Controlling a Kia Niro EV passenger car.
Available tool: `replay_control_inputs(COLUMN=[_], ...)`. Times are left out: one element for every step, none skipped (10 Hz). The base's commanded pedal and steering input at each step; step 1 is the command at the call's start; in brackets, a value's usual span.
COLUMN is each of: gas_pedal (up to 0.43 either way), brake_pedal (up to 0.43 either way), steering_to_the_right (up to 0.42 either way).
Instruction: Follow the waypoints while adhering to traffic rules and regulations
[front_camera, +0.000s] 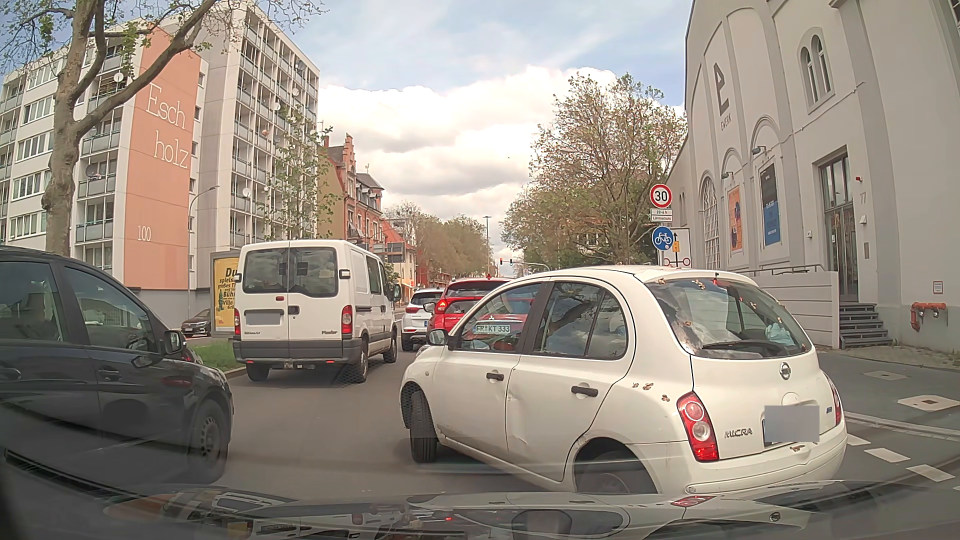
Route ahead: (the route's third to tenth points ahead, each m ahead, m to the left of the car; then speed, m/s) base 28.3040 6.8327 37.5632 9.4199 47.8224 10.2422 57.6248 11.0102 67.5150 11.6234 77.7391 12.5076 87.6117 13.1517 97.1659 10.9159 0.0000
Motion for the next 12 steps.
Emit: replay_control_inputs(gas_pedal=[0.000,0.000,0.000,0.000,0.000,0.000,0.000,0.000,0.000,0.000,0.000,0.000], brake_pedal=[0.232,0.232,0.232,0.232,0.232,0.232,0.232,0.232,0.232,0.232,0.232,0.232], steering_to_the_right=[-0.025,-0.025,-0.025,-0.025,-0.025,-0.025,-0.025,-0.025,-0.025,-0.025,-0.025,-0.025])
